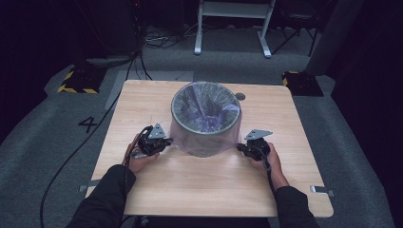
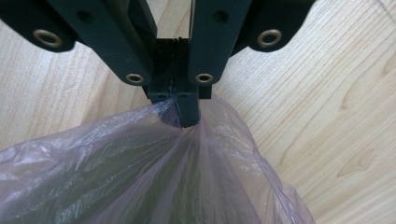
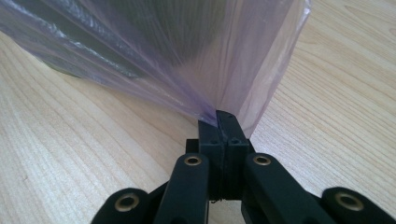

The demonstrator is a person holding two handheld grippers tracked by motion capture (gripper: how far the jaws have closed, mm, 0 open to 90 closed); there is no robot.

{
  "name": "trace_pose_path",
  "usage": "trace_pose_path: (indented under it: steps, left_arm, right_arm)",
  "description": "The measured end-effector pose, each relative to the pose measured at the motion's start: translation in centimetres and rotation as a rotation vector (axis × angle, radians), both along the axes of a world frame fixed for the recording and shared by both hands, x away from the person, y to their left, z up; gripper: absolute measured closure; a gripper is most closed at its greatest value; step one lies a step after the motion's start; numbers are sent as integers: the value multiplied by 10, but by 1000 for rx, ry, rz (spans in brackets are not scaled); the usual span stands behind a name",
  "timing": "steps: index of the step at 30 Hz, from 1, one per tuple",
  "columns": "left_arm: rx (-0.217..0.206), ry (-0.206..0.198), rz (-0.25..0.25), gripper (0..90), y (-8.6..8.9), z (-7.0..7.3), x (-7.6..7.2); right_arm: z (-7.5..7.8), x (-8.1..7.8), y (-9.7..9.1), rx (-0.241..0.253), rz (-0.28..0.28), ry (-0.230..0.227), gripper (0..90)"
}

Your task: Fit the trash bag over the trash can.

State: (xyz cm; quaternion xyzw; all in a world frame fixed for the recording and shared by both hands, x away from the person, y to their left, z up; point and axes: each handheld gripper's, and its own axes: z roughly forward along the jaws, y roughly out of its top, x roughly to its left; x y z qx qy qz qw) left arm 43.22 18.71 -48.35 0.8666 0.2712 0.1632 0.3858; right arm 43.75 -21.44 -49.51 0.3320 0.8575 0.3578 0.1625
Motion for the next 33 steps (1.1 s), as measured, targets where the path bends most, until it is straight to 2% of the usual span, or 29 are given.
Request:
trace_pose_path:
  steps: [3, 5, 7, 11, 13, 14, 16, 18, 20, 22, 23, 27, 33]
  left_arm:
    - [0, -4, 12, 810, 3, 0, -1]
    - [-14, 0, 16, 767, 6, 1, -3]
    - [-10, -8, 41, 662, 8, 3, -5]
    - [-54, -3, 78, 453, 16, 7, -11]
    - [-87, 30, 90, 308, 20, 9, -13]
    - [-98, 35, 95, 261, 22, 11, -14]
    - [-135, 57, 92, 199, 27, 12, -17]
    - [-138, 36, 102, 179, 30, 14, -22]
    - [-144, 41, 87, 173, 32, 13, -27]
    - [-126, 43, 80, 158, 32, 12, -30]
    - [-121, 58, 76, 156, 32, 11, -31]
    - [-96, 52, 78, 156, 32, 7, -38]
    - [-38, 59, 79, 157, 29, 0, -49]
  right_arm:
    - [0, 0, -2, 6, -7, 4, 888]
    - [0, 0, -4, 13, -6, 7, 876]
    - [0, -1, -7, 11, -10, 6, 858]
    - [0, -2, -13, 24, -8, 8, 807]
    - [1, -3, -16, 34, -3, 6, 757]
    - [2, -3, -18, 36, -2, 6, 733]
    - [3, -4, -21, 48, -5, 7, 620]
    - [5, -5, -25, 71, 0, 10, 590]
    - [7, -7, -29, 72, -2, 1, 531]
    - [9, -8, -32, 90, 4, -3, 454]
    - [10, -9, -33, 92, 10, -5, 414]
    - [15, -14, -35, 98, 21, -12, 282]
    - [18, -20, -42, 116, 0, -12, 200]
